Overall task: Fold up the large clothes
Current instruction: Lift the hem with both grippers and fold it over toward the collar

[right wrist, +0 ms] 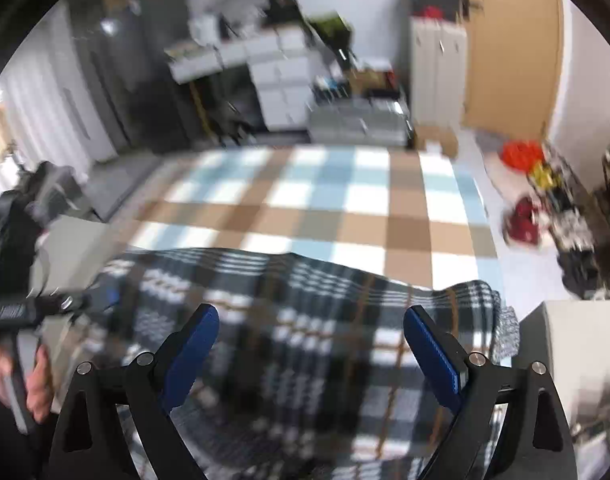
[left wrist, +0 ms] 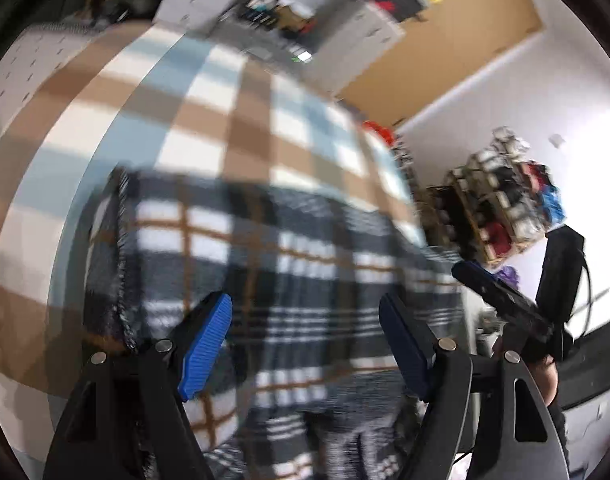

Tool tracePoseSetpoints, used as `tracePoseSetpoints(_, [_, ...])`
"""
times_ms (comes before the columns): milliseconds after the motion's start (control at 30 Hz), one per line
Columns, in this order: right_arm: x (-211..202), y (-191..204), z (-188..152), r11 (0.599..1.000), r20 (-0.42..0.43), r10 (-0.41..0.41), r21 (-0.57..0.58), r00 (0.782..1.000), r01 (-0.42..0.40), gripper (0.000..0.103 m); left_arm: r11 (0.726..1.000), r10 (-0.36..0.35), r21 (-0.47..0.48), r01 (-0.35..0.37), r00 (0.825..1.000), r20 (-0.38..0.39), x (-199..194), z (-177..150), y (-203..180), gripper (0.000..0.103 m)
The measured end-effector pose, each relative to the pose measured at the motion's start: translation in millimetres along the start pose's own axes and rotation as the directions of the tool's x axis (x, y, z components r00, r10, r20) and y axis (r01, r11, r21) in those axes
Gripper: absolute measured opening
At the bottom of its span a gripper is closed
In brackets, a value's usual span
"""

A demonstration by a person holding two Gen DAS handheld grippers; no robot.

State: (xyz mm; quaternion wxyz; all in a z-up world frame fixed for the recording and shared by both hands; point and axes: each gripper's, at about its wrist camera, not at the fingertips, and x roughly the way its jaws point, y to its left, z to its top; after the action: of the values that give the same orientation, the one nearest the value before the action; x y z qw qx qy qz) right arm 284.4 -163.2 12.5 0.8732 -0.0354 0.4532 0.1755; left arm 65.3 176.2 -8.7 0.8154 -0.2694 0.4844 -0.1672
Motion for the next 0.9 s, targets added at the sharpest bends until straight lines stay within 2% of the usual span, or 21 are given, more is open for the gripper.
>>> tracePoseSetpoints(67, [31, -16, -11, 0.996, -0.106, -0.081, 0.015, 0.991, 0.083, 0.093, 1.000, -0.002, -0.030, 0.000, 0.999, -0.054, 10, -2, 11, 0.072])
tracePoseSetpoints(167, [51, -33, -43, 0.993, -0.208, -0.098, 0.038, 0.973, 0.109, 0.093, 0.998, -0.033, -0.047, 0.030, 0.996, -0.079, 13, -2, 18, 0.072])
tracePoseSetpoints(233, [52, -38, -55, 0.994, -0.185, -0.088, 0.041, 0.979, 0.097, 0.095, 0.999, -0.034, -0.031, 0.031, 0.995, -0.096, 10, -3, 15, 0.072])
tracePoseSetpoints(300, [43, -32, -61, 0.991, -0.132, -0.125, 0.027, 0.983, 0.130, 0.095, 1.000, -0.029, -0.013, 0.028, 0.994, -0.108, 6, -5, 11, 0.072])
tracePoseSetpoints(400, [25, -17, -68, 0.987, -0.061, -0.154, 0.043, 0.986, 0.157, 0.095, 0.999, -0.040, -0.040, 0.036, 0.993, -0.110, -4, -8, 10, 0.072])
tracePoseSetpoints(467, [12, 1, -69, 0.991, -0.038, -0.130, 0.003, 0.991, 0.130, 0.095, 0.998, -0.061, -0.040, 0.058, 0.993, -0.105, -1, -5, 9, 0.072])
tracePoseSetpoints(533, [-1, 28, -68, 0.990, -0.003, -0.117, -0.085, 0.993, 0.116, 0.095, 0.997, -0.074, -0.038, 0.071, 0.991, -0.110, 2, -4, 10, 0.072])
tracePoseSetpoints(567, [2, 38, -66, 0.985, -0.013, -0.118, -0.127, 0.993, 0.116, 0.097, 0.997, -0.068, -0.042, 0.063, 0.991, -0.118, 7, -2, 12, 0.072])
tracePoseSetpoints(600, [11, 45, -65, 0.980, -0.046, -0.127, -0.157, 0.991, 0.119, 0.103, 0.996, -0.066, -0.063, 0.059, 0.990, -0.127, 11, -2, 17, 0.072])
tracePoseSetpoints(667, [38, 55, -68, 0.967, -0.158, -0.182, -0.208, 0.971, 0.147, 0.103, 0.994, -0.068, -0.096, 0.054, 0.987, -0.144, 23, 3, 24, 0.072])
tracePoseSetpoints(700, [49, 54, -70, 0.968, -0.195, -0.196, -0.197, 0.961, 0.157, 0.103, 0.994, -0.070, -0.099, 0.056, 0.987, -0.142, 26, 5, 25, 0.072])
tracePoseSetpoints(833, [65, 31, -69, 0.994, -0.220, -0.105, -0.020, 0.970, 0.103, 0.103, 0.997, -0.046, -0.066, 0.037, 0.988, -0.150, 29, 10, 22, 0.072])
tracePoseSetpoints(900, [67, 29, -69, 0.996, -0.214, -0.089, -0.028, 0.973, 0.085, 0.103, 0.999, -0.033, -0.040, 0.027, 0.985, -0.169, 31, 14, 20, 0.072])
